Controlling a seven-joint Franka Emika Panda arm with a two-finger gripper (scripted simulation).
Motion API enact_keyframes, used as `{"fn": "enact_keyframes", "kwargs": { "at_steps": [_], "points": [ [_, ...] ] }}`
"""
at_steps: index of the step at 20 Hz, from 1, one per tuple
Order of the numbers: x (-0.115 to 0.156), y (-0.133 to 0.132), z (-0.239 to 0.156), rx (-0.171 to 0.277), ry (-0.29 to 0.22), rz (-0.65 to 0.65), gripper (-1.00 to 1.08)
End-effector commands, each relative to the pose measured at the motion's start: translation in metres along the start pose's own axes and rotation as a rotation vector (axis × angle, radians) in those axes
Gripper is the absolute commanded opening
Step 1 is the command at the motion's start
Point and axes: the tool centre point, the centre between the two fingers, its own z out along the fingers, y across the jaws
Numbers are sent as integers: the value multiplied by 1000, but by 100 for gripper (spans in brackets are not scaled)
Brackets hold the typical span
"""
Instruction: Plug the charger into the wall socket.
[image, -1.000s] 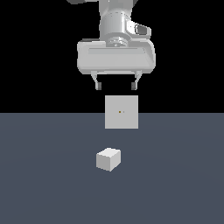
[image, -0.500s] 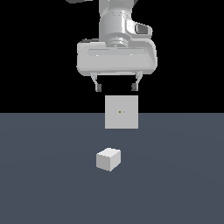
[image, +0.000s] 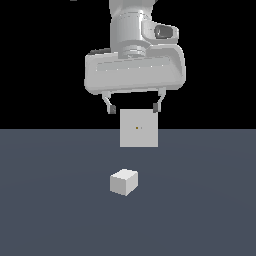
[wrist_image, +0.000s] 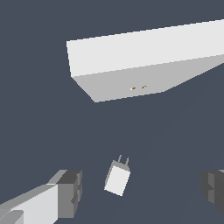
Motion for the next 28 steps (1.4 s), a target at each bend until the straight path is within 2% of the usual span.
{"fn": "enact_keyframes", "kwargs": {
  "at_steps": [1, 15, 28],
  "points": [
    [-9, 0, 8, -3, 19, 45, 100],
    [-50, -6, 55, -20, 120, 286, 100],
    [-62, -10, 74, -30, 156, 371, 100]
  ]
}}
